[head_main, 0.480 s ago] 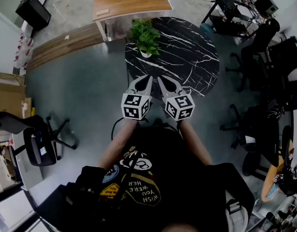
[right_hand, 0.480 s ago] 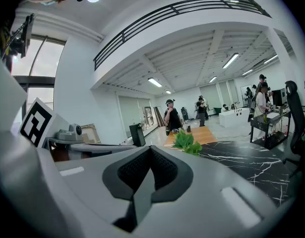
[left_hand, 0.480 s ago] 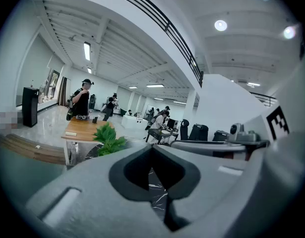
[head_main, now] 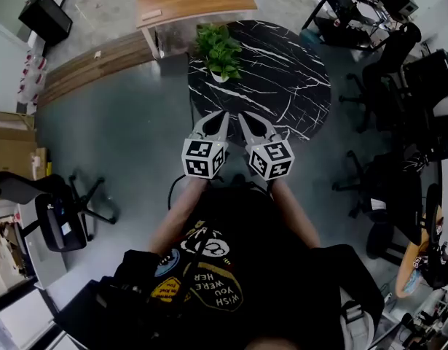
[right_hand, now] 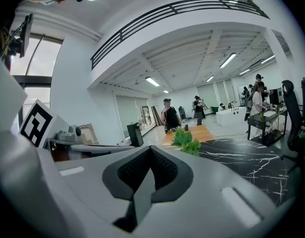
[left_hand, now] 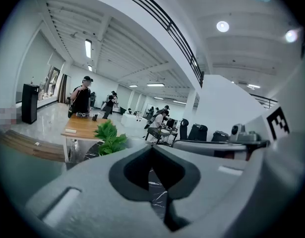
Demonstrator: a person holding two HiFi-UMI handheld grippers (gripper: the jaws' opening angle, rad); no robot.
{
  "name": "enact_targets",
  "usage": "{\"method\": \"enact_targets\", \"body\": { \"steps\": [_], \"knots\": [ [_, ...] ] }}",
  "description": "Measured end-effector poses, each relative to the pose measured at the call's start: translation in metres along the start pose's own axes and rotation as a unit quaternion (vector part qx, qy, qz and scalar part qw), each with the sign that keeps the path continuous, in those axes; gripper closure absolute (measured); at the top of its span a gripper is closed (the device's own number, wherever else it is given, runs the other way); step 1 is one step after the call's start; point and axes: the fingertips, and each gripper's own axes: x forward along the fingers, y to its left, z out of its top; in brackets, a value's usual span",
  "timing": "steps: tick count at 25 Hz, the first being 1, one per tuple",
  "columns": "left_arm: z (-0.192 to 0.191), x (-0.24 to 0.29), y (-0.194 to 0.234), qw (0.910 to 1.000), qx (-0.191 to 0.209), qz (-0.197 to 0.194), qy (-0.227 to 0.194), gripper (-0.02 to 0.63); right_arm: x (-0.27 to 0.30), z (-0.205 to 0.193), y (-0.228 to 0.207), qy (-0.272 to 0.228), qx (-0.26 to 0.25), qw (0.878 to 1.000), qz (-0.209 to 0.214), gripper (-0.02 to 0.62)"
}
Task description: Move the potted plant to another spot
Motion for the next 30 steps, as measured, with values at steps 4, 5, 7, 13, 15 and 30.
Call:
{"method": "enact_targets", "body": {
  "steps": [4, 5, 7, 13, 15, 30],
  "knots": [
    [-0.008, -0.003, 0.011, 0.9999, -0.006, -0.005, 0.006, 0.603, 0.007, -0.013, 0.005, 0.012, 0.012, 1.0, 0.001, 0.594],
    [-0.011, -0.003, 0.015, 0.9999, -0.007, -0.007, 0.008, 0.603, 0.009, -0.016, 0.007, 0.016, 0.011, 1.0, 0.0, 0.594],
    [-0.017, -0.003, 0.021, 0.9998, -0.01, -0.01, 0.013, 0.603, 0.013, -0.024, 0.009, 0.023, 0.01, 1.0, -0.002, 0.594],
    [-0.033, 0.01, 0.041, 0.9994, -0.015, -0.016, 0.028, 0.603, 0.032, -0.049, 0.007, 0.044, 0.016, 0.999, -0.006, 0.594],
    [-0.039, 0.02, 0.05, 0.9993, -0.02, -0.015, 0.028, 0.603, 0.044, -0.059, 0.001, 0.055, 0.023, 0.998, -0.002, 0.593],
    [-0.093, 0.141, 0.12, 0.996, 0.027, 0.053, 0.067, 0.603, 0.157, -0.09, -0.101, 0.086, 0.021, 0.995, 0.049, 0.594]
  ]
}}
